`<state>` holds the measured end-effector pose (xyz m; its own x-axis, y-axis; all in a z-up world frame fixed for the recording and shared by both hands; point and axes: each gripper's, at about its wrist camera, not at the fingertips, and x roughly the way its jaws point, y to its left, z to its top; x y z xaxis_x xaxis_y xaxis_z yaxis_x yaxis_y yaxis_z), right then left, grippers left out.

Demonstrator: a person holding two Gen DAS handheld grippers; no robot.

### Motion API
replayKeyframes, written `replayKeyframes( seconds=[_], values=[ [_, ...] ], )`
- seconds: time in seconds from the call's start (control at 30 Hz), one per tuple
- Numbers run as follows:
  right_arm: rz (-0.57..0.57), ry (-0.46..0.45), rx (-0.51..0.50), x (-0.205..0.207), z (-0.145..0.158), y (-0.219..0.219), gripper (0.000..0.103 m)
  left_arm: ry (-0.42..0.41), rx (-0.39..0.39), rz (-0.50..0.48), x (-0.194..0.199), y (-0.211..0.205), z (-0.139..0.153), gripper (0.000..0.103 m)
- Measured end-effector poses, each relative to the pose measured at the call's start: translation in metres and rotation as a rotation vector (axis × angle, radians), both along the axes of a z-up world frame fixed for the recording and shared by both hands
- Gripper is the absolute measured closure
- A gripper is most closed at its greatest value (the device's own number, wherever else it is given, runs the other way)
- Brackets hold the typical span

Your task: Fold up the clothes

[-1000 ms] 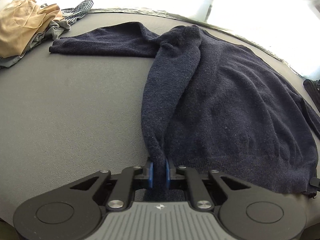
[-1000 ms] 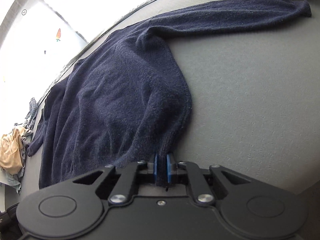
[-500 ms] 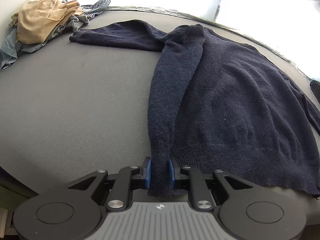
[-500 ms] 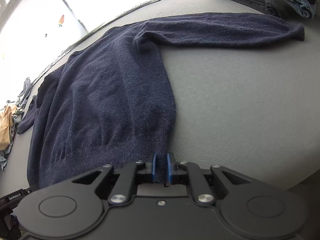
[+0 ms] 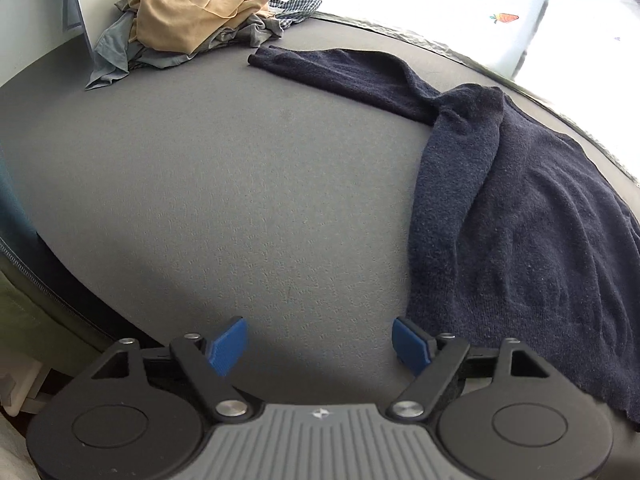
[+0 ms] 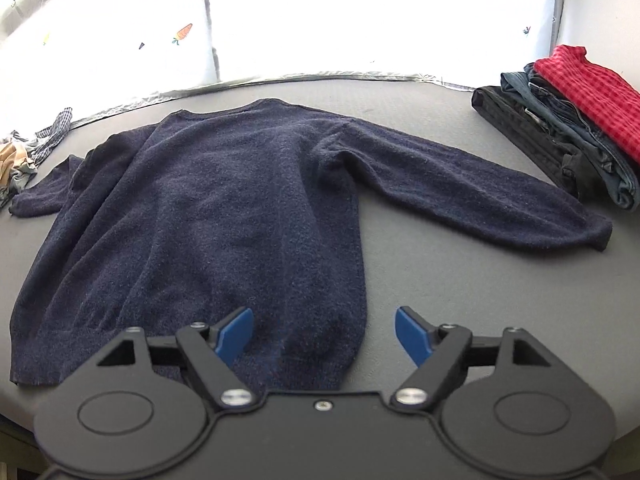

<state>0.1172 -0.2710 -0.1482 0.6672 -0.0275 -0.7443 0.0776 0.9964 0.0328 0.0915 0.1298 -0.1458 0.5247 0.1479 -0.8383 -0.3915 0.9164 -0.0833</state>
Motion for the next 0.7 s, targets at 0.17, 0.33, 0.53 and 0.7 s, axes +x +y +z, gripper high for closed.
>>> replayKeyframes(
  seconds=[0.17,0.33,0.53,0.7],
  values=[
    [-0.017,-0.042,-0.011,0.03,-0.006,0.05,0.0,-0.031,0.04,-0.03,0.029,0.04,0.003,0.013],
    [0.017,-0.006,-0.008,0.071,-0.02,0.096,0.0,-0.099,0.029,-0.032,0.068,0.093,0.007,0.01],
    [-0.07,-0.008,-0.02,0.114,-0.049,0.125,0.0,-0.134,0.037,-0.05,0.108,0.135,0.007,0.003],
    [-0.066,-0.022,-0.052,0.13,-0.068,0.137,0.0,-0.144,-0.002,-0.066,0.15,0.154,0.005,0.002]
  ],
)
